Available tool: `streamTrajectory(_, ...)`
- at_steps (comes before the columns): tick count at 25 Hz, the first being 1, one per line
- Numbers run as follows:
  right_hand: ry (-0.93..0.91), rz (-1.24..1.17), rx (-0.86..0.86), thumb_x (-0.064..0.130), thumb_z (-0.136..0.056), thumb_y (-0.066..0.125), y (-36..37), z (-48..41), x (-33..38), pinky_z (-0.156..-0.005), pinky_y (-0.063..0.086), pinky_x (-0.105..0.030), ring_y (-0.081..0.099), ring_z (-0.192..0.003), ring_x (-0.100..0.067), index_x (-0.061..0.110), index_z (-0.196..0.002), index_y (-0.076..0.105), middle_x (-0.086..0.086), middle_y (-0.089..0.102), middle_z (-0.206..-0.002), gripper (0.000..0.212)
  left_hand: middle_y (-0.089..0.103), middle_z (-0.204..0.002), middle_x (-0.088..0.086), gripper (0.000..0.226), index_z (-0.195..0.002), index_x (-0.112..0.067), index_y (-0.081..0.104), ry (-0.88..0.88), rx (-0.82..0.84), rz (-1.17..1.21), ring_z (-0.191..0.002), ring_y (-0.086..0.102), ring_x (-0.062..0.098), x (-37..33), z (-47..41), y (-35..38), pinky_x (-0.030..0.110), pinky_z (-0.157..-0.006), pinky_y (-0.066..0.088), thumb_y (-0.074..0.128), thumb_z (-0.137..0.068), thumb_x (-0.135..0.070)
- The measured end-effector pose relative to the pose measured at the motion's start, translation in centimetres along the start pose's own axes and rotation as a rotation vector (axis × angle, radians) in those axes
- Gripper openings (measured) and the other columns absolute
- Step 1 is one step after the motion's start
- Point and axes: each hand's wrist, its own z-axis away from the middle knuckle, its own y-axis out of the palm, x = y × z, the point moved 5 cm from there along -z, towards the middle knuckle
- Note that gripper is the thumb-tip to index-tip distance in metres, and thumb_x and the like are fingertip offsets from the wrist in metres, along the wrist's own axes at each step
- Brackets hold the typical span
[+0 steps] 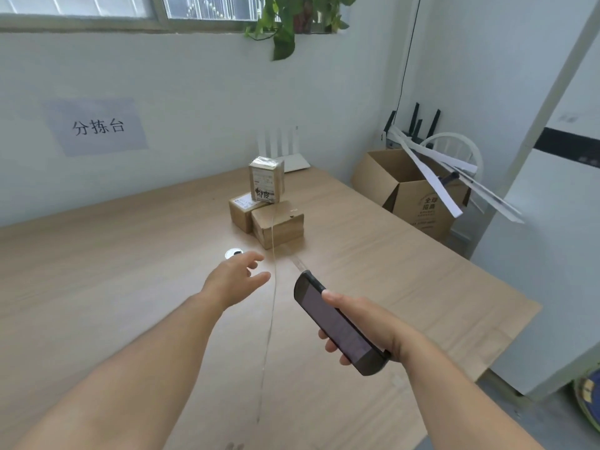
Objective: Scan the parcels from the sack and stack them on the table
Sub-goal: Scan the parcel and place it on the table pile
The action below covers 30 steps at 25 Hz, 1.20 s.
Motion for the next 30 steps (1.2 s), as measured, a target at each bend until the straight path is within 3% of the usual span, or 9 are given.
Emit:
streamTrajectory(5, 0.022, 0.031, 0.057, 0.06, -0.085, 0.058, -6.0, -6.9, 1.7, -0.066, 0.053, -0.04, 0.067, -0.076, -0.022, 0.013, -0.113, 0.064, -0.011, 0.069, -0.092, 0.055, 0.046, -0.137, -0.001, 0.064, -0.141, -0.03, 0.041, -0.043, 0.007, -0.13, -0.123, 0.047, 0.018, -0.5, -7.8, 2.5, 0.037, -0.102, 0.041, 0.065, -0.084, -0.045)
streamTrajectory(9, 0.051, 0.05, 0.135, 0.051, -0.098, 0.051, -10.2, -13.0, 3.7, -0.063, 0.052, -0.037, 0.065, -0.07, -0.02, 0.01, -0.111, 0.064, -0.011, 0.066, -0.092, 0.044, 0.035, -0.148, 0.0, 0.073, -0.147, -0.028, 0.032, -0.15, 0.012, -0.205, -0.132, 0.04, 0.021, -0.3, -14.7, 3.1, 0.039, -0.106, 0.038, 0.064, -0.084, -0.049)
streamTrajectory(15, 0.05, 0.085, 0.225, 0.063, -0.076, 0.056, -14.4, -22.2, 5.5, -0.061, 0.054, -0.036, 0.066, -0.07, -0.019, 0.011, -0.114, 0.063, -0.011, 0.067, -0.093, 0.065, 0.011, -0.161, -0.001, 0.094, -0.153, -0.028, 0.017, -0.221, 0.057, -0.372, -0.147, 0.009, 0.022, 1.0, -23.5, 4.4, 0.043, -0.117, 0.021, 0.069, -0.079, -0.053)
streamTrajectory(22, 0.075, 0.083, 0.292, 0.063, -0.076, 0.055, -16.0, -29.7, 5.3, -0.065, 0.054, -0.039, 0.065, -0.074, -0.02, 0.013, -0.112, 0.065, -0.01, 0.067, -0.092, 0.062, -0.008, -0.161, 0.0, 0.114, -0.153, -0.031, 0.004, -0.186, 0.242, -0.571, -0.148, -0.007, 0.025, 4.0, -31.6, 6.4, 0.043, -0.12, 0.008, 0.072, -0.068, -0.064)
streamTrajectory(25, 0.085, 0.079, 0.296, 0.062, -0.077, 0.056, -16.2, -31.4, 4.9, -0.064, 0.054, -0.038, 0.065, -0.074, -0.019, 0.011, -0.113, 0.064, -0.01, 0.067, -0.093, 0.063, -0.004, -0.161, 0.008, 0.117, -0.152, -0.036, -0.002, -0.176, 0.28, -0.644, -0.148, -0.006, 0.029, 5.2, -33.1, 7.3, 0.044, -0.12, 0.005, 0.071, -0.066, -0.065)
streamTrajectory(30, 0.119, 0.082, 0.285, 0.064, -0.076, 0.057, -15.4, -30.8, 4.0, -0.066, 0.054, -0.039, 0.066, -0.076, -0.02, 0.013, -0.112, 0.066, -0.01, 0.068, -0.092, 0.063, 0.013, -0.152, 0.01, 0.118, -0.151, -0.035, 0.0, -0.18, 0.258, -0.592, -0.14, 0.018, 0.03, 5.6, -30.6, 8.2, 0.041, -0.115, 0.026, 0.074, -0.062, -0.058)
